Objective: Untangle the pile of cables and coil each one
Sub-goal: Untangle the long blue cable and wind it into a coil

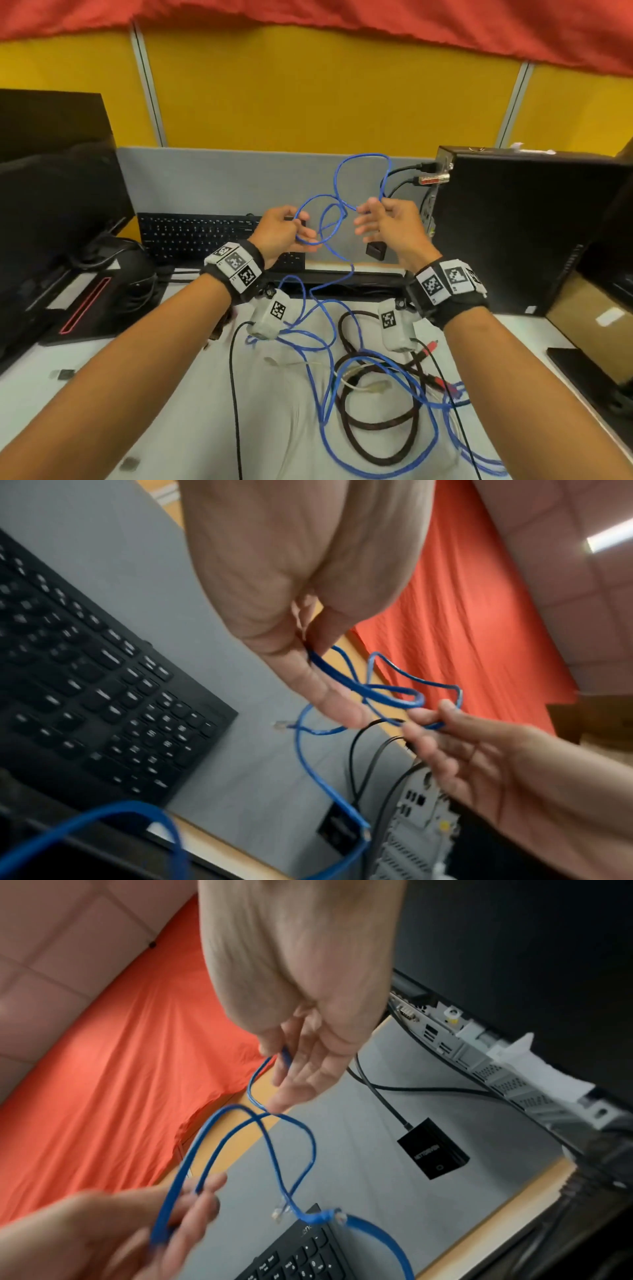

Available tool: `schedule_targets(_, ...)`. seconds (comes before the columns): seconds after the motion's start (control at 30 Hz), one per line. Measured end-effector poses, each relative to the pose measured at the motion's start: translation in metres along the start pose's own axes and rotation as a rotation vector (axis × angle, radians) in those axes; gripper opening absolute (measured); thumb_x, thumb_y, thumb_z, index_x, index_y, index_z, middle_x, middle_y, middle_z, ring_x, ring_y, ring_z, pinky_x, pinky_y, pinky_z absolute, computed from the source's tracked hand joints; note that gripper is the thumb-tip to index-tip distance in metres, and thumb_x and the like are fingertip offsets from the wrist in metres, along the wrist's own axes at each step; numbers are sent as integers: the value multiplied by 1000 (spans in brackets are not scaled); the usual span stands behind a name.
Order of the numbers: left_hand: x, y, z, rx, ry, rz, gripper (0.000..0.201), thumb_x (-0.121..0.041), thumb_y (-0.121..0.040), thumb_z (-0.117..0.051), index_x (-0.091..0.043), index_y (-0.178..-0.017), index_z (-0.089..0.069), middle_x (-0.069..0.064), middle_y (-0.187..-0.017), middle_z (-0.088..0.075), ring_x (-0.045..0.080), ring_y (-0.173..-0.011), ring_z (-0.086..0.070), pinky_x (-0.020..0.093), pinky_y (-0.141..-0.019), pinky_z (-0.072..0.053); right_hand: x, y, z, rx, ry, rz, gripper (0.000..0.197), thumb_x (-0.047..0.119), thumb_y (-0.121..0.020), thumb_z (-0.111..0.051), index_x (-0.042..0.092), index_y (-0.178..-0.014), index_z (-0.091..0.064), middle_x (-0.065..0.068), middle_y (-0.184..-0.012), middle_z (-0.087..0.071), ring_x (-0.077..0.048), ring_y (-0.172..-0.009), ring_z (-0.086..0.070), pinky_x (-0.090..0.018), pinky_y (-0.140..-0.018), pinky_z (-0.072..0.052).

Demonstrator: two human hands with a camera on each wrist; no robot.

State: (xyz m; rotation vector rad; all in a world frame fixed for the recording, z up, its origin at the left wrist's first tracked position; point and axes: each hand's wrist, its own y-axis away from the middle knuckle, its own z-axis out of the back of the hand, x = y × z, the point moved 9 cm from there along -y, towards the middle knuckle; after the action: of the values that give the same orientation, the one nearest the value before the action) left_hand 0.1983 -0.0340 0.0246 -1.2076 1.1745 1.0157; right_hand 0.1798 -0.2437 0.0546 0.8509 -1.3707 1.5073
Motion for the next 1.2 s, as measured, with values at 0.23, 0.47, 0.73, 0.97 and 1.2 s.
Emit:
schedule_targets(0.23,7,5,47,-87,-647,-273,27,4,-101,-38,-8,-102,-62,6,-67,-49,12,-49,-45,21,-46,-50,-7,-11,14,-214,-53,63,37,29,-110,-40,11,-86,-62,-7,-66,-65,-11,-49,-54,-22,-47,-44)
schedule_targets(0.47,10,3,55,43,-823,-323,29,-3,-104,-39,-11,-115,-65,7,-65,-49,15,-52,-38,29,-53,-36,-8,-10,0,-149,-102,33,37,30,-110,-40,9,-88,-61,-7,-67,-65,-10,-50,-57,-22,-48,-48)
schedule_targets(0.73,-9,20,23,10,-1003,-490,85,-7,-88,-73,-25,-156,-26,4,-136,-42,19,-114,-50,33,-99,-44,15,-5,-32,-27,-103,100,39,29,-109,-45,1,-88,-63,-11,-65,-66,-13,-48,-56,-22,-48,-47)
schedule_targets(0.97,-36,45,-3,-129,-1397,-917,79,-21,-64,-91,-14,-134,-56,14,-139,-49,33,-118,-49,46,-99,-40,18,-13,-19,-80,-150,72,42,34,-110,-42,9,-81,-61,-2,-56,-61,-11,-43,-48,-21,-44,-37)
schedule_targets(1.2,-39,41,1,-252,-1502,-915,28,-36,-79,-82,-9,-85,-76,8,-103,-66,33,-100,-60,47,-86,-45,2,-17,-10,-85,-205,11,42,35,-110,-39,14,-80,-58,-2,-56,-56,-9,-44,-43,-20,-44,-34)
